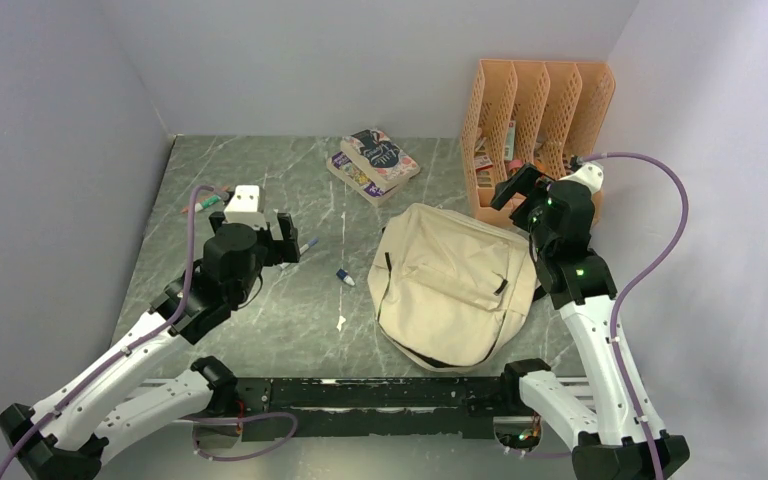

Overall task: Pack the student bag
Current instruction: Unzip the student bag at the center of the board.

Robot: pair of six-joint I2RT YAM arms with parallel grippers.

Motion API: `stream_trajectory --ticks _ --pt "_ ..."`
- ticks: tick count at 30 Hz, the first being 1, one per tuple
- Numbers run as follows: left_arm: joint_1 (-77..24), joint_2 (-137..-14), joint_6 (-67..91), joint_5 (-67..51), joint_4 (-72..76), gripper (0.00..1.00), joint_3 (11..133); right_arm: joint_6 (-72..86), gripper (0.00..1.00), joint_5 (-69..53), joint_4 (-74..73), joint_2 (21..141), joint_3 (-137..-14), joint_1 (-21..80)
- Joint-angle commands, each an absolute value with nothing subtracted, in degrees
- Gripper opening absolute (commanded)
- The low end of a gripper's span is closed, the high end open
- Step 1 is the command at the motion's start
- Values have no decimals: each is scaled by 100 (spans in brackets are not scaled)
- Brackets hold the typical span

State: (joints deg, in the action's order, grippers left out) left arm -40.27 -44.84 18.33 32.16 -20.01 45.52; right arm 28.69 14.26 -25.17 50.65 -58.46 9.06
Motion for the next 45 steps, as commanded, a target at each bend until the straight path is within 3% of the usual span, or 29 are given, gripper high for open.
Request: stream_trajectory --ticks 1,16,26,40,45 --pt "-3987 -4481 1891 3207 -2040 97 4631 2835 100 1535 -2576 4990 -5937 848" --pt "-3809 -4656 1833 2973 -2121 97 4514 2676 100 1212 -2661 4960 -5936 850" --pt "-3527 -4871 1916 2559 -2144 97 4535 2250 98 -589 -2846 6229 -6323 962" --pt "-3467 -4933 1942 2514 -2232 97 4553 2545 88 418 -4358 7349 -6130 4300" --pt "-3388 -4944 1940 2369 -2171 97 4535 2957 79 614 -3838 7291 -5641 4620"
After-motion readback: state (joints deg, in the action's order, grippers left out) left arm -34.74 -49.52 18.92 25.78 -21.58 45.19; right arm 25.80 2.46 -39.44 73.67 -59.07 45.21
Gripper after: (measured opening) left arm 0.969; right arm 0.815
